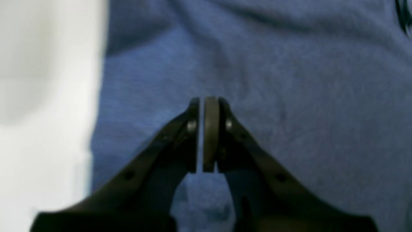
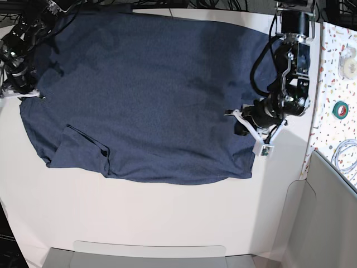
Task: Layout the t-shirt on the table in an organized manner, then fold the t-shirt properly
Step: 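Regrasp the shirt side with the left gripper and pull it outward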
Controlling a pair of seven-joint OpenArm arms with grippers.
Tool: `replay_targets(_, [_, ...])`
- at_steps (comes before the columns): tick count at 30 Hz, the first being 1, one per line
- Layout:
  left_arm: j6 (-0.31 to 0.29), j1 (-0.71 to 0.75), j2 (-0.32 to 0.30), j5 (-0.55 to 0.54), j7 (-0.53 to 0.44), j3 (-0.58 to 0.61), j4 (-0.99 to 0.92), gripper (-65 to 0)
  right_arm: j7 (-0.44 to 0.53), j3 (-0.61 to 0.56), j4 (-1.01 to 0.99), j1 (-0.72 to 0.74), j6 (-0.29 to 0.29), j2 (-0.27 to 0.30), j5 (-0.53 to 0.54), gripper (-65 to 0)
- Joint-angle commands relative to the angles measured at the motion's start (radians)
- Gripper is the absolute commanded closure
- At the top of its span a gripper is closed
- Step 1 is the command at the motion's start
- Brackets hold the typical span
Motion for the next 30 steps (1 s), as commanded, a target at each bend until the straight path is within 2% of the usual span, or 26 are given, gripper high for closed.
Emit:
replay_targets(1, [0.002,-0.03,-0.007,0.0,-0.006,0.002,-0.019,-2.7,0.0,-0.019,0.012,-0.006,0.001,0.012,-0.022,0.0])
replay_targets(5, [0.0,-0.077,-0.008,0.0,-0.013,0.042,-0.151,-2.7,-0.012,-0.103,-0.051,-0.004,0.001,-0.012,-0.151,0.0])
replay_targets(9, [-0.095,-0.091,-0.007,0.002,-0.013,0.048,-0.24,-2.7,0.015,-0.116,-0.19,0.046,0.002,-0.011,-0.235,0.0])
replay_targets(14, [-0.113,-0.093,-0.007,0.003,-0.02,0.028,-0.312,-2.7,0.086,-0.119,-0.391,0.121,0.002,0.027,-0.24,0.0])
replay_targets(21, [-0.113,-0.093,-0.025,0.006,-0.094,0.023,-0.325,-2.8,0.153,-0.122,-0.612,0.253,0.005,0.06,-0.24,0.0])
replay_targets(24, [-0.113,-0.131,-0.025,0.006,-0.106,0.029,-0.334,-2.8,0.153,-0.122,-0.643,0.295,0.007,0.06,-0.24,0.0])
replay_targets(30, [-0.113,-0.211,-0.019,0.003,-0.129,0.025,-0.483,-2.8,0.15,-0.122,-0.637,0.296,0.007,0.038,-0.24,0.0])
